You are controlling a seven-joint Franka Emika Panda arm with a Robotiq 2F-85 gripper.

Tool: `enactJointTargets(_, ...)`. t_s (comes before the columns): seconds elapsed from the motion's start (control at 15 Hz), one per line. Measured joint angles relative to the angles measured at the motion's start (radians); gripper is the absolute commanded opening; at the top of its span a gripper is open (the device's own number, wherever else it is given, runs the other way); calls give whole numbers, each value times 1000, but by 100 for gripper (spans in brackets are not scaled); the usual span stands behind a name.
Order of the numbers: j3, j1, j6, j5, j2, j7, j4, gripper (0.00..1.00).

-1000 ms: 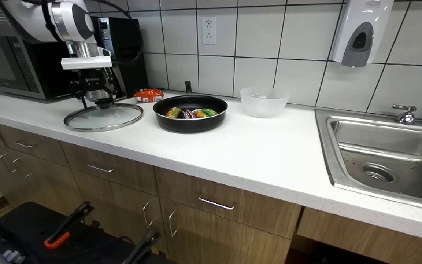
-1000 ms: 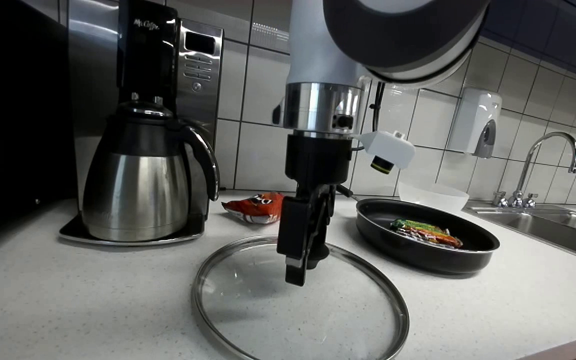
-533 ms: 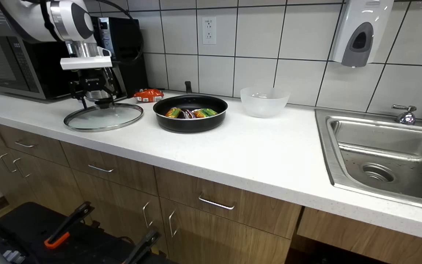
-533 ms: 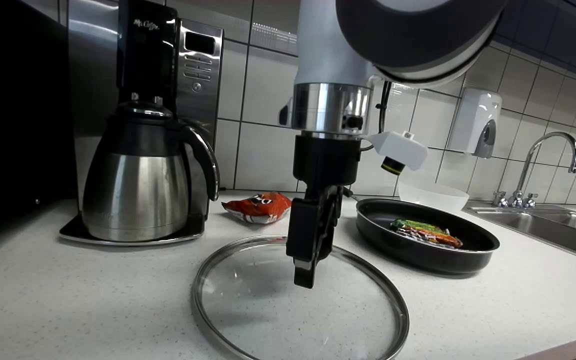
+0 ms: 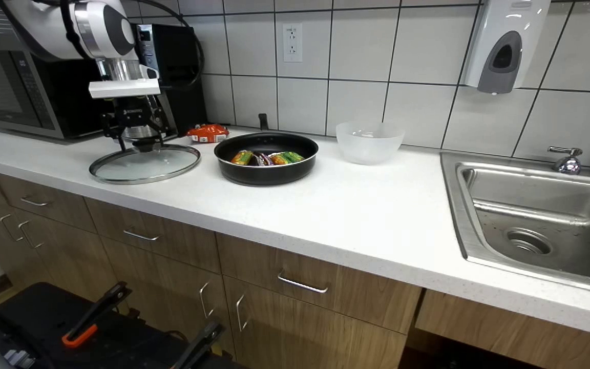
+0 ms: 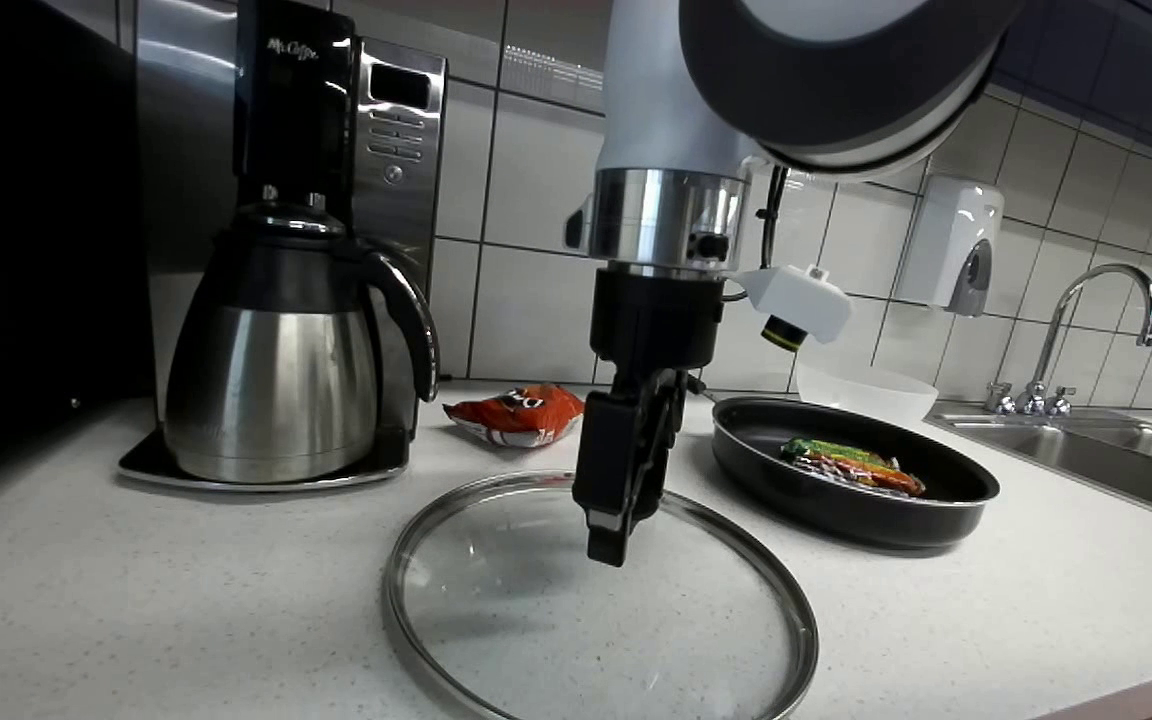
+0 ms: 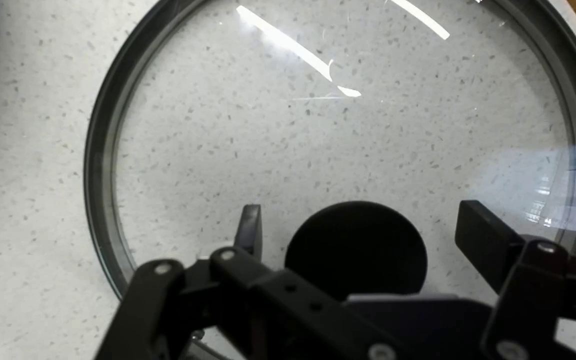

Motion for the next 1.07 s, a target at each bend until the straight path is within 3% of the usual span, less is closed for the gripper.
enactJointTargets(0.33, -5, -3, 19, 0, 0, 0, 0, 100)
enactJointTargets(0.4, -5, -3, 22, 0, 0, 0, 0, 75)
enactJointTargets(0.47, -5, -4, 24, 0, 0, 0, 0, 74)
enactJointTargets(0.73, -5, -4, 35, 0, 1, 0, 0, 42)
enactJointTargets(1.07, -4, -4, 38, 0, 2, 0, 0, 39)
